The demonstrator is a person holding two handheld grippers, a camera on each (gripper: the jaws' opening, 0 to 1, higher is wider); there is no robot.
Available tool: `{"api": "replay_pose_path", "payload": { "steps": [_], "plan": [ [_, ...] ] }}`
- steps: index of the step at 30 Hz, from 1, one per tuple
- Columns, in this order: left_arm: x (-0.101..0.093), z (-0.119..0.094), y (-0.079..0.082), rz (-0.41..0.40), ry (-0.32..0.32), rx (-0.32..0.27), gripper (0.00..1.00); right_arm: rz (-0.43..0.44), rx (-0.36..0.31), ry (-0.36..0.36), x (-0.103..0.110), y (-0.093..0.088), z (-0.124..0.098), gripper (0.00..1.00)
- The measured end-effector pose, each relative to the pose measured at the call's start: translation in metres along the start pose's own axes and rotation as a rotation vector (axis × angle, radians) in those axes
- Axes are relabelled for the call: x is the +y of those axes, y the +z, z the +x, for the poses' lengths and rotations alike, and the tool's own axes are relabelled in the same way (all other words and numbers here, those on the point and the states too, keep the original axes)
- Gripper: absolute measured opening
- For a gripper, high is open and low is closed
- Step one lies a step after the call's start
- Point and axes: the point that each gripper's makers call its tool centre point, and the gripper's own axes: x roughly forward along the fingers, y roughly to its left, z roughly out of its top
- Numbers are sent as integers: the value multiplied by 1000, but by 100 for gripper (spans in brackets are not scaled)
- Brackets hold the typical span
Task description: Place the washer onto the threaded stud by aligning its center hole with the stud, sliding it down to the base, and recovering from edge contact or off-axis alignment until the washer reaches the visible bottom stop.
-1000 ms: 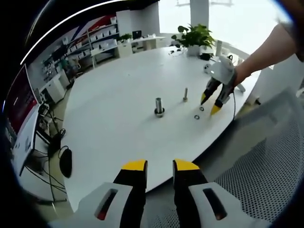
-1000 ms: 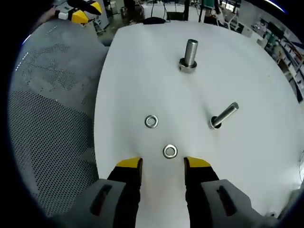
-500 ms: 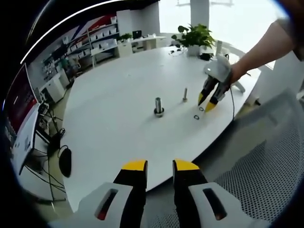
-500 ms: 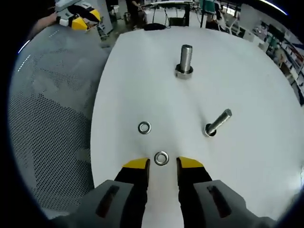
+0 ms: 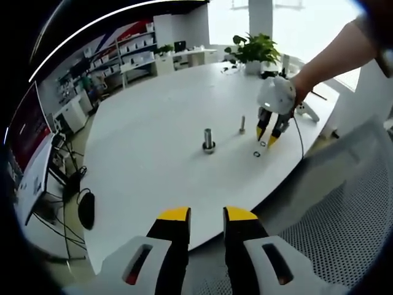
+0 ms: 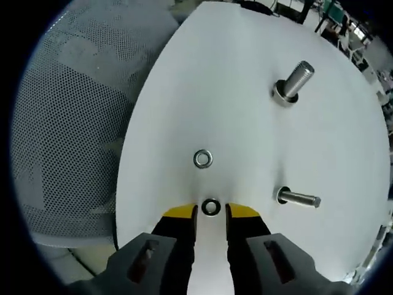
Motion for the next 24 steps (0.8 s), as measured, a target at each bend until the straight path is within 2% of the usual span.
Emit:
{"api": "replay_pose_path", "payload": {
  "steps": [7, 10, 13, 18, 22, 23, 24],
  "plan": [
    [0, 1, -1, -1, -2, 6, 19, 11, 84, 16, -2, 1, -1, 13],
    [-1, 1, -2, 0, -2, 10, 19, 64, 121, 2, -2, 1, -2, 13],
    [-2, 1, -3, 3, -3, 16, 19, 107, 131, -7, 0, 1, -4, 14],
    [-2, 1, -4, 6, -6, 23, 19, 104, 112, -22, 1, 0, -5, 14],
    [-1, 1, -4, 5, -5, 19, 19, 168, 61, -71, 1, 1, -5, 13],
    [-1, 1, -4, 3, -6, 19, 19, 180, 46, -79, 2, 1, -6, 6],
    [-1, 1, -4, 3, -6, 18, 19, 216, 1, -149, -7, 1, -3, 2]
  ]
}}
